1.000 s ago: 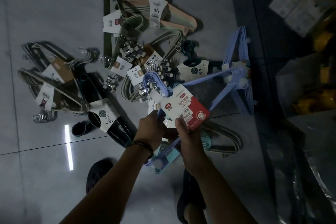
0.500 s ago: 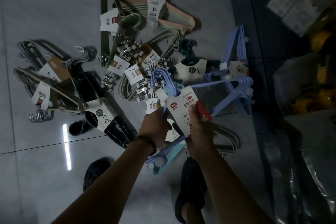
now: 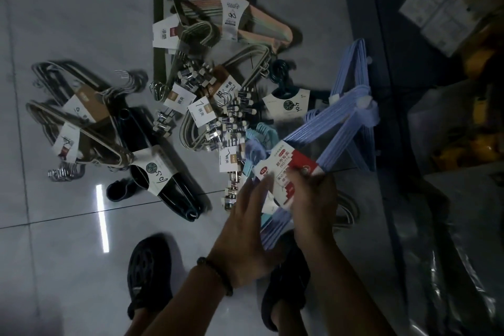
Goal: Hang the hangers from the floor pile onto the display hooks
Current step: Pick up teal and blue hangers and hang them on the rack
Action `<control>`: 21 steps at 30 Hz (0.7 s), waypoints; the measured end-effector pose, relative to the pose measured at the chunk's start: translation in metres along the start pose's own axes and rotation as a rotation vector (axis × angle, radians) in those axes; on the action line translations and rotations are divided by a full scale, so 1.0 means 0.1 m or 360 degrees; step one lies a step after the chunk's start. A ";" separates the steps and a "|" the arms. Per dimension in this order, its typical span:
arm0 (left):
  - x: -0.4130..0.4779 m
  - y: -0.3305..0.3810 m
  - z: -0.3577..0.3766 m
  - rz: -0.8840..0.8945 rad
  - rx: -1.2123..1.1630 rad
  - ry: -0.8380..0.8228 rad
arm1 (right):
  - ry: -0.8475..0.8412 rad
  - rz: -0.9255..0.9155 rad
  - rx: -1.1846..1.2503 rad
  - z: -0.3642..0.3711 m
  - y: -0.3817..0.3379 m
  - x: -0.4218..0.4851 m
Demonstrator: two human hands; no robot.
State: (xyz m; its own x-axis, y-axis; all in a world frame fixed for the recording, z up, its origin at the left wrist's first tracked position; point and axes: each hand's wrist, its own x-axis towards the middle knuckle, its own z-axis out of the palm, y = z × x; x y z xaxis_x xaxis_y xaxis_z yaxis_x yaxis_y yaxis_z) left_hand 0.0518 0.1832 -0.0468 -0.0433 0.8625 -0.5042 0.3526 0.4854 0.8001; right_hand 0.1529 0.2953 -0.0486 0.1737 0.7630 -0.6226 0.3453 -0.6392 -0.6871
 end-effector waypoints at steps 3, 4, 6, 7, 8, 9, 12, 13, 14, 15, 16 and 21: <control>-0.01 0.01 0.06 0.0037 0.0201 0.0166 | -0.0026 -0.0118 -0.0303 0.03 0.01 -0.30; 0.01 0.02 0.07 0.0049 0.0147 0.0275 | -0.0087 -0.0163 -0.0322 0.04 0.00 -0.39; 0.07 -0.03 0.03 0.0003 -0.0112 0.0343 | -0.0280 -0.0209 -0.0248 0.02 0.01 -0.47; 0.09 -0.06 -0.03 -0.0017 -0.0216 0.0324 | -0.0362 -0.0222 -0.0208 -0.03 0.00 -0.45; 0.10 -0.11 -0.08 -0.0028 -0.0290 0.0288 | -0.0405 -0.0241 -0.0165 -0.09 0.00 -0.42; 0.10 -0.15 -0.15 -0.0023 -0.0392 0.0242 | -0.0380 -0.0284 -0.0166 -0.17 0.01 -0.35; 0.07 -0.24 -0.29 -0.0102 -0.0967 0.0027 | -0.0253 -0.0495 -0.0376 -0.39 0.06 -0.06; 0.07 -0.26 -0.32 -0.0184 -0.1197 -0.0066 | -0.0303 -0.0529 -0.0504 -0.44 0.03 0.03; 0.08 -0.29 -0.36 -0.0265 -0.1351 -0.0170 | -0.0428 -0.0542 -0.0616 -0.47 -0.02 0.12; 0.10 -0.31 -0.38 -0.0347 -0.1442 -0.0270 | -0.0610 -0.0508 -0.0709 -0.49 -0.09 0.21; 0.13 -0.36 -0.39 -0.0426 -0.1450 -0.0347 | -0.0794 -0.0425 -0.0802 -0.48 -0.17 0.30; 0.29 -0.46 -0.28 -0.0632 -0.1488 -0.0603 | -0.1124 -0.0121 -0.1059 -0.33 -0.33 0.68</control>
State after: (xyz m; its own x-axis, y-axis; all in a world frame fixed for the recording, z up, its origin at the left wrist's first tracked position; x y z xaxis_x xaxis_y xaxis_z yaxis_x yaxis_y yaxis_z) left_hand 0.0083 0.1897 -0.0889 0.3507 0.5974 -0.7212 -0.4821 0.7754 0.4078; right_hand 0.1839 0.3715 -0.0553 -0.3888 0.4284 -0.8157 0.8212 -0.2402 -0.5176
